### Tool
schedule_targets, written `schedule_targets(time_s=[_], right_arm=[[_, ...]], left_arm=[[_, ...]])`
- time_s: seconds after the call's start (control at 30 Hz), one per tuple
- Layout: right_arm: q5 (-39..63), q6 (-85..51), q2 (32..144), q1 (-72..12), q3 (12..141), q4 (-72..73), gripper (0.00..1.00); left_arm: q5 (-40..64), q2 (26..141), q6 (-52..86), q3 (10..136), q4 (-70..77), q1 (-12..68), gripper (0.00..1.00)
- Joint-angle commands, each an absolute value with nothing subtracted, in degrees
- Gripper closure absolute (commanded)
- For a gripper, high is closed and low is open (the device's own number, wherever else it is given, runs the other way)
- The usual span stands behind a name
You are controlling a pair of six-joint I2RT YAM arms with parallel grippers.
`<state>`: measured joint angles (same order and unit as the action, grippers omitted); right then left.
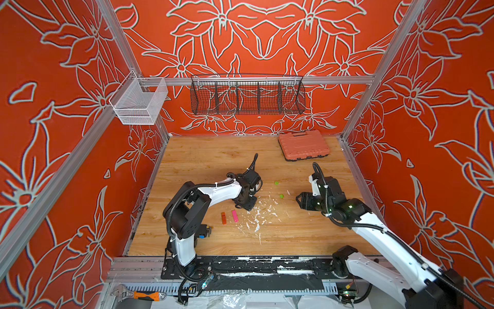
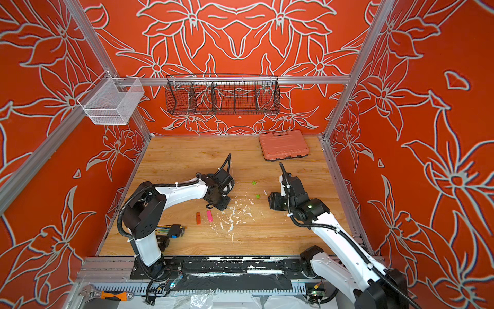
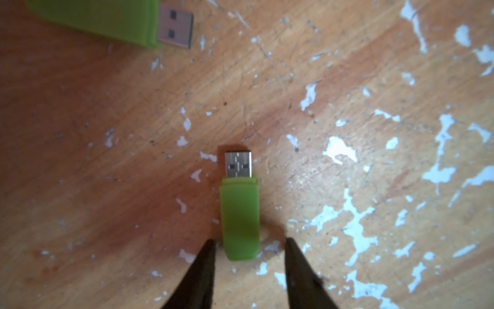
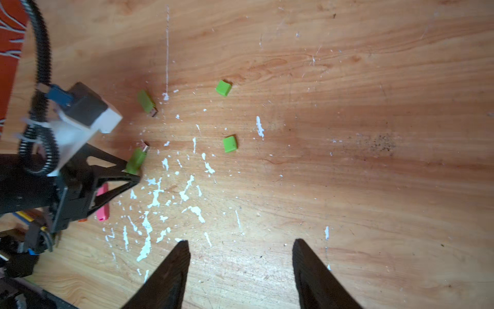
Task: Close the usb drive cover
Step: Pick up the USB drive from the center of the board.
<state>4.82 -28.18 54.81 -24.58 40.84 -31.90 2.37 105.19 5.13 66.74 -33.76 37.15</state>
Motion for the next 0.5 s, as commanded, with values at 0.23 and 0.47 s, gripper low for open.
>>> schedule_targets(time_s=[0.23, 0.47], right_arm=[[3.1, -19.4, 79.4, -26.9, 54.6, -34.9, 0.39], [9.5, -22.0, 90.8, -26.9, 61.0, -35.3, 0.40]], left_arm=[[1.7, 106.9, 4.0, 67.8, -34.8, 37.4, 0.75], [3.9, 103.0, 6.2, 67.5, -35.8, 37.4, 0.87]])
